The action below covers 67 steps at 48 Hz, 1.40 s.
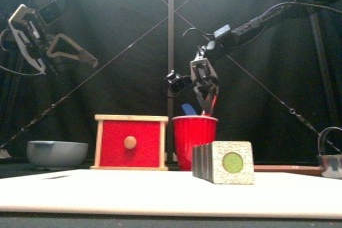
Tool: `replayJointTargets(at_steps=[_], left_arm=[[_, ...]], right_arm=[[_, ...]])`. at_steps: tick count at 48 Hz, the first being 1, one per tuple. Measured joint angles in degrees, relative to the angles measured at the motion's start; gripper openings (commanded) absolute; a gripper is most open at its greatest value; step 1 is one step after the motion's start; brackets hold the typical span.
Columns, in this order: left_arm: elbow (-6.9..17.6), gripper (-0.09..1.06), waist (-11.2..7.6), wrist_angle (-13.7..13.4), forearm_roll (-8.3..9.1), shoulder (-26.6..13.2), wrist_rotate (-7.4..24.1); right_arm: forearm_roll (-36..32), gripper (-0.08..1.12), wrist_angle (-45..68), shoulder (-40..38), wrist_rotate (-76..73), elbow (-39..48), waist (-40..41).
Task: Place sushi on board then cut the sushi with the knife then place the pieces on the plate
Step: Grasp knife edge with left hand
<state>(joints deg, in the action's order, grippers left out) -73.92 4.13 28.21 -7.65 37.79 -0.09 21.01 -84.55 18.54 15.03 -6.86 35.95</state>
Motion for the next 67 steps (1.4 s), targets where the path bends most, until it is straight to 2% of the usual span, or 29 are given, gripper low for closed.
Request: replayJointTargets(at_steps=[21,35,48,57,67], left_arm=[[0.1,-0.03,0.0,0.0,0.0,0.0,0.0],[0.5,-0.03,0.0,0.1,0.0,1.8,0.0],[0.5,-0.03,0.18,0.0,0.0,2.9,0.2],[1.2,-0.03,0.26,0.0,0.0,3.0,0.1],[2.2,-0.03,0.26,0.0,0.0,3.0,0.0]], right_arm=[[-0.9,0.23,-2.0,-6.8,-1.1,-2.2,-0.2],[-1.0,0.23,-2.0,-16.4,-1.1,2.3,-0.9],[-1.7,0.23,1.3,-25.8,-4.4,8.1,-6.3],[-4.6,0.23,7.3,-32.5,-7.1,12.3,-10.5],[-6.5,0.23,22.9,-40.3,-7.1,23.6,-15.6]])
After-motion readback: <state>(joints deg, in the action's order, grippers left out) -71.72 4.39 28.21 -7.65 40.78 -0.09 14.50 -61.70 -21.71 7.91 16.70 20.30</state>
